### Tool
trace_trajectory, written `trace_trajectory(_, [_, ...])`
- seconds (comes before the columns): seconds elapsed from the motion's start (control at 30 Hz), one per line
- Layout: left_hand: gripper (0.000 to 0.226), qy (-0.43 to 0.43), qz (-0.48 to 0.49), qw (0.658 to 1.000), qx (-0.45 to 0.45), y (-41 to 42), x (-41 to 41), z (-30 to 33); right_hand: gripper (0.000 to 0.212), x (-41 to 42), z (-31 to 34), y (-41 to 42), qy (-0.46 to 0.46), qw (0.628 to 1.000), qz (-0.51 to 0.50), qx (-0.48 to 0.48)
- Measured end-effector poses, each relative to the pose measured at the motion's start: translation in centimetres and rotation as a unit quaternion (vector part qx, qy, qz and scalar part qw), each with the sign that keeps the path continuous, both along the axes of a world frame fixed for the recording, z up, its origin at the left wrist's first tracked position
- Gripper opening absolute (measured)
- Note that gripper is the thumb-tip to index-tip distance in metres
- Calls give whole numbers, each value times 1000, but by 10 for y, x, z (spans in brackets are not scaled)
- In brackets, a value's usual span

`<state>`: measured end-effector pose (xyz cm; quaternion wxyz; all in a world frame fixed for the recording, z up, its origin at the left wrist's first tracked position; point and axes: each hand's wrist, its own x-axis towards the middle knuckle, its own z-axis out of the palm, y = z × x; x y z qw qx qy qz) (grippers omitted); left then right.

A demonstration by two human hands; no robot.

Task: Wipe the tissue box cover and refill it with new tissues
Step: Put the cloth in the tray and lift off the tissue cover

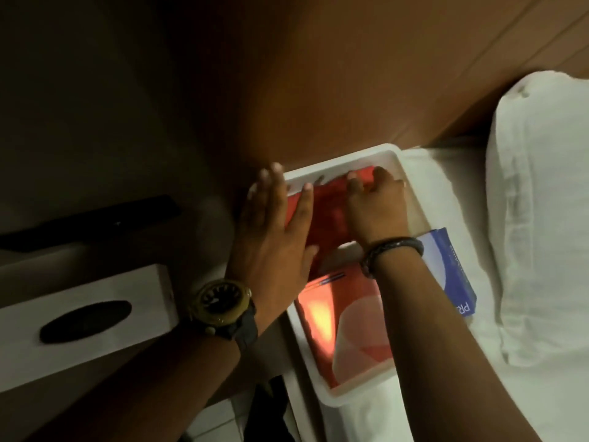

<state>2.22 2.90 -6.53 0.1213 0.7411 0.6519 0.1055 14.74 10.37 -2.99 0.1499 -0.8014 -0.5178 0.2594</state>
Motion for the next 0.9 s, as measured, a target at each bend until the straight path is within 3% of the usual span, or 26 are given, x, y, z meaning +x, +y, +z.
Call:
trace_trajectory(0.1, [68,0,-42,999,22,8,11,-1,38,23,10,5,-44,971,225,74])
trace_trajectory(0.13, [63,2,-53,999,12,11,15,0,42,31,10,8,-60,948,307,57])
trace_trajectory(0.2, [66,5,-80,996,-40,19,26,1,58,44,5,14,-108,903,410,-65])
trace_trajectory(0.27, [73,27,-87,991,-96,30,32,-5,75,54,-8,19,-145,876,424,-175])
trace_trajectory(0.47, [87,162,-134,970,-126,41,23,-32,96,68,-30,30,-239,812,468,-255])
trace_trajectory(0.6, [94,204,-150,956,-148,49,20,-37,93,65,-37,30,-239,812,459,-270])
trace_trajectory(0.7, [90,177,-147,966,-116,48,20,-26,88,60,-25,28,-248,814,455,-262])
trace_trajectory(0.77, [89,71,-136,987,-53,37,10,-14,85,58,-9,24,-218,852,433,-198])
trace_trajectory(0.83, [85,-58,-94,994,-9,16,-17,-2,78,52,9,9,-126,906,398,-70])
trace_trajectory(0.9, [80,-131,-1,991,11,-16,-60,2,65,33,22,-22,-20,935,348,67])
